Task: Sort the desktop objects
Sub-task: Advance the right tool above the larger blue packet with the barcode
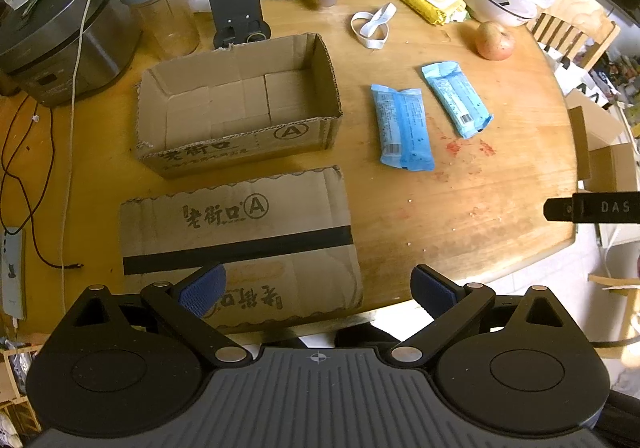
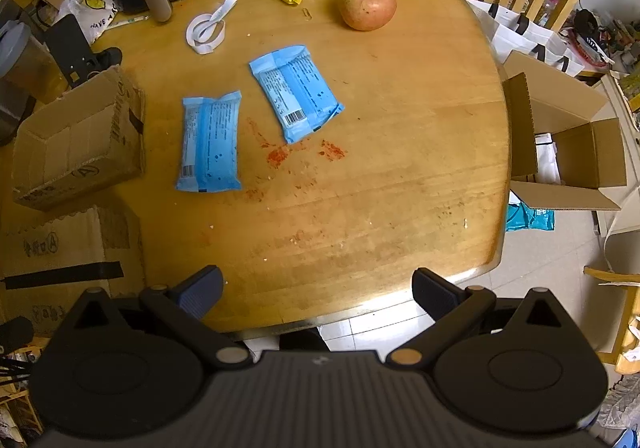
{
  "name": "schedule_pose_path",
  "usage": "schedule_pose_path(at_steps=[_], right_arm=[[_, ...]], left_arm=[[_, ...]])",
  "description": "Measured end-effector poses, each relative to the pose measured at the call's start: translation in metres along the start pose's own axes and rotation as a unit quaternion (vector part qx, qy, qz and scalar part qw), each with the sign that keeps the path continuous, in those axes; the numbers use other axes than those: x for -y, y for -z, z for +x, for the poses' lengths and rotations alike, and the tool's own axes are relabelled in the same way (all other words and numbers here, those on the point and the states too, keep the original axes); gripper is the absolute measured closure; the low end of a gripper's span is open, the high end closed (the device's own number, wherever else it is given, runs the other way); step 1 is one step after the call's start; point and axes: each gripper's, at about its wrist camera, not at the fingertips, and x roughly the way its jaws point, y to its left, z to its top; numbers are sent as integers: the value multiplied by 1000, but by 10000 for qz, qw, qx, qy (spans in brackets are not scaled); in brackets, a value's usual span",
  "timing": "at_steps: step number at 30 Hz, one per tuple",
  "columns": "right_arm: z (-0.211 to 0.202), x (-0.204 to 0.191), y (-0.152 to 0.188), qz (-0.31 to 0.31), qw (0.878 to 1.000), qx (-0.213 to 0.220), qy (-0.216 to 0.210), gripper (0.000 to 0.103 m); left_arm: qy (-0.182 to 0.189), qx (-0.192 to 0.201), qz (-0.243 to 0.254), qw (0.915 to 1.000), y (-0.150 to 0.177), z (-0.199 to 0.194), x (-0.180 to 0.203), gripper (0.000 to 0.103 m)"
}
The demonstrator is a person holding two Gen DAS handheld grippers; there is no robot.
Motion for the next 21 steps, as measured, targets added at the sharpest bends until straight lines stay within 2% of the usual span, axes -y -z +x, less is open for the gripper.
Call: schedule_pose_path(at_steps=[21], right_arm=[[4,-2,-25,-137,9999,87,14,0]], left_arm=[[54,-41,-30,10000,1,1,-2,2]])
